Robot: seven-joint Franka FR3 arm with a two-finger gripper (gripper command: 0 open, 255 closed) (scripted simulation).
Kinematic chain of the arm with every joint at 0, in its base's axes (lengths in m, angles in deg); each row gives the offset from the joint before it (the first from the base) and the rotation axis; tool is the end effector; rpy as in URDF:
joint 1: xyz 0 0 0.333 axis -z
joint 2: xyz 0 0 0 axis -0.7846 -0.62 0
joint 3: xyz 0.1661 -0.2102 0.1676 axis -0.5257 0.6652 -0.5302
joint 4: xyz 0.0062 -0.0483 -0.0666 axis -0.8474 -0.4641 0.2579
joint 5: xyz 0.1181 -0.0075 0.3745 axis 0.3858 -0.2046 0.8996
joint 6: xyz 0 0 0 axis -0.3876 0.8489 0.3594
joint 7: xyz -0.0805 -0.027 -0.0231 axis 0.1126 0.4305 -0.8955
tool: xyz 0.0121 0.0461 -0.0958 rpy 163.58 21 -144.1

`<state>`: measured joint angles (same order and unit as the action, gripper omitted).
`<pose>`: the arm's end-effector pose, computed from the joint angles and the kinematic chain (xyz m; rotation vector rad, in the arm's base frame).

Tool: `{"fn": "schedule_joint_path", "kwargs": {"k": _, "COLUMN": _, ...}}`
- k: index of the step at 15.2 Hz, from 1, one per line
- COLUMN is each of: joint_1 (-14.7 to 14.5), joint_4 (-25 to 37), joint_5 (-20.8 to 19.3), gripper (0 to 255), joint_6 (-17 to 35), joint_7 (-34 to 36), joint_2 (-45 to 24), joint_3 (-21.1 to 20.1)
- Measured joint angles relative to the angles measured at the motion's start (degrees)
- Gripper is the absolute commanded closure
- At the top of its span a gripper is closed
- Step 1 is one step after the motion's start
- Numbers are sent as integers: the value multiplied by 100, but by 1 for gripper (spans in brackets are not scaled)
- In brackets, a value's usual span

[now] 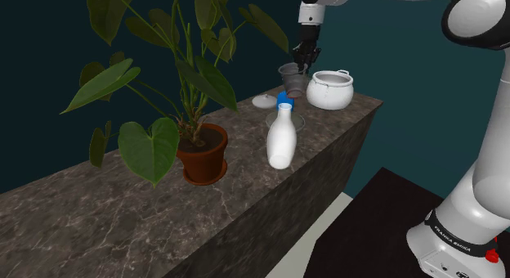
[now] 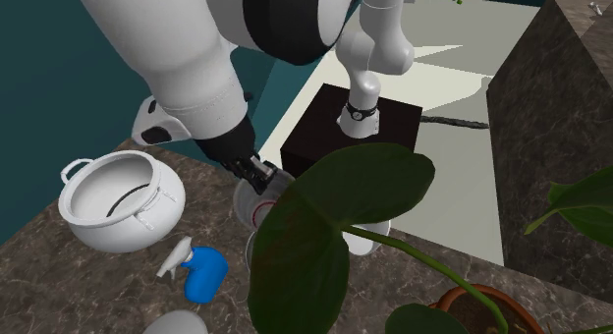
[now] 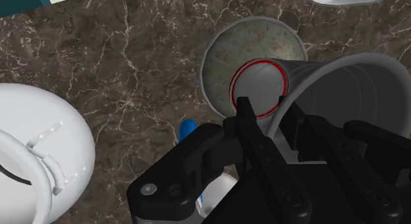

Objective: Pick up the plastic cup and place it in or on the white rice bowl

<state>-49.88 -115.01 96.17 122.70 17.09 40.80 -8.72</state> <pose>0.6328 -0.0922 0.5334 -3.0278 0.2822 0.1384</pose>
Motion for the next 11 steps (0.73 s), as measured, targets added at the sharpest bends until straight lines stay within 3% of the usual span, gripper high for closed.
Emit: {"fn": "schedule_joint_path", "kwargs": {"k": 11, "joint_1": -67, "joint_4": -727, "joint_5": 14, "gripper": 255, "joint_6": 760, "joint_7": 1, "joint_2": -33, "joint_3": -33}}
